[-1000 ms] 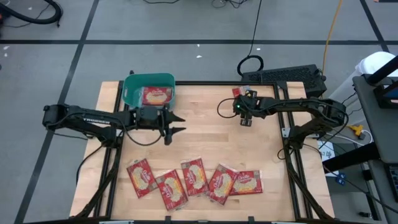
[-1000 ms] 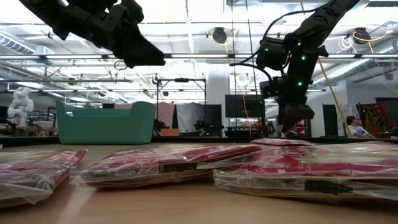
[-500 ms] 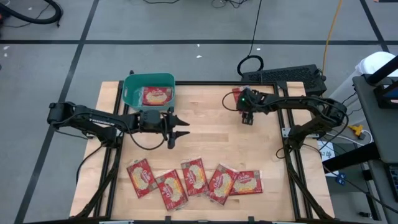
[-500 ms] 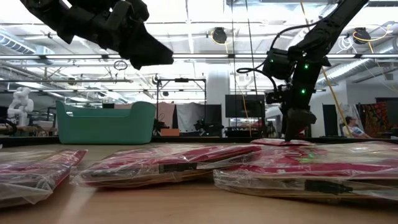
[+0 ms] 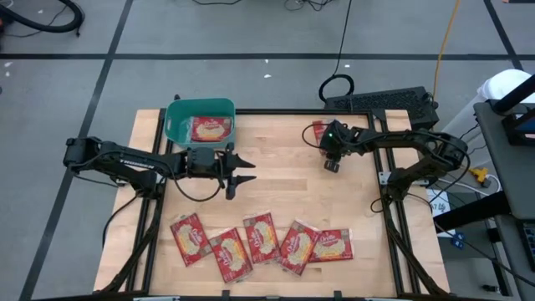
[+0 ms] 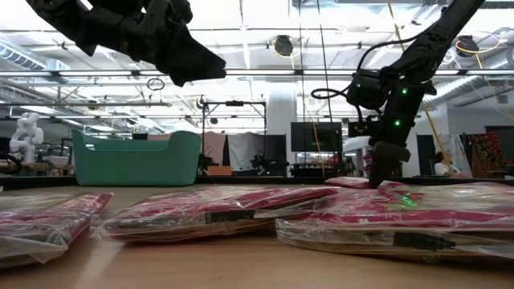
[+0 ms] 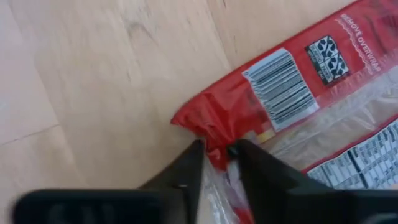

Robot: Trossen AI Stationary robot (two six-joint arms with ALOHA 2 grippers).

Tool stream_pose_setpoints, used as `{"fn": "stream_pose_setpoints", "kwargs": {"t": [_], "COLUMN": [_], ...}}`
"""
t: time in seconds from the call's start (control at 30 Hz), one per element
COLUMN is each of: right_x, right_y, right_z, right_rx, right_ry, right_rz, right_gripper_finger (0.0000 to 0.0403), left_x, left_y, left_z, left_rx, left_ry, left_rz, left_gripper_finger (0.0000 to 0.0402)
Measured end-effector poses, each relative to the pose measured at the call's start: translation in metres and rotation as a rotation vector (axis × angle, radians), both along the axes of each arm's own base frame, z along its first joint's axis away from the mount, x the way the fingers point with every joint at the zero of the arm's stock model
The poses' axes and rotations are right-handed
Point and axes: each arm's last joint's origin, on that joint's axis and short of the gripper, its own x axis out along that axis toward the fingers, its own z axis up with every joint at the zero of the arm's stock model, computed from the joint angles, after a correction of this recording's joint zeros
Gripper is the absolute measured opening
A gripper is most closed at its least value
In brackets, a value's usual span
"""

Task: Sort popcorn bags into baskets
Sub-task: Put the red popcorn bag into the green bin

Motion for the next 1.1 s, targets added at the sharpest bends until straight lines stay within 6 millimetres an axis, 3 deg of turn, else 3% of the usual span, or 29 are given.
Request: {"fn": "stream_pose_setpoints", "kwargs": {"t": [0.13,0.5,0.8,1.1], "right_x": [0.005,0.04,0.063,0.07], "right_y": [0.003,0.037,0.063,0.071], "right_z": [0.001,0.008,0.019,0.025], "right_rx": [0.035,0.197,0.204,0.212], "right_ry": [-0.055,-0.334,-0.495,-0.569], "right_rz": [0.035,0.166,0.289,0.296], "right_gripper_finger": [0.0012,0.0001,0.0,0.0], "left_x": [0.0,0.011,0.039,0.069], "left_y": [0.0,0.0,0.006,-0.001], "left_z": [0.002,-0.012,-0.057,-0.111], "left_rx": [0.001,-0.009,0.089,0.378], "left_ry": [-0.018,-0.001,0.024,0.141], "left_rz": [0.0,0.003,0.142,0.081], "left_gripper_finger": [0.0179,0.018,0.0186,0.026]}}
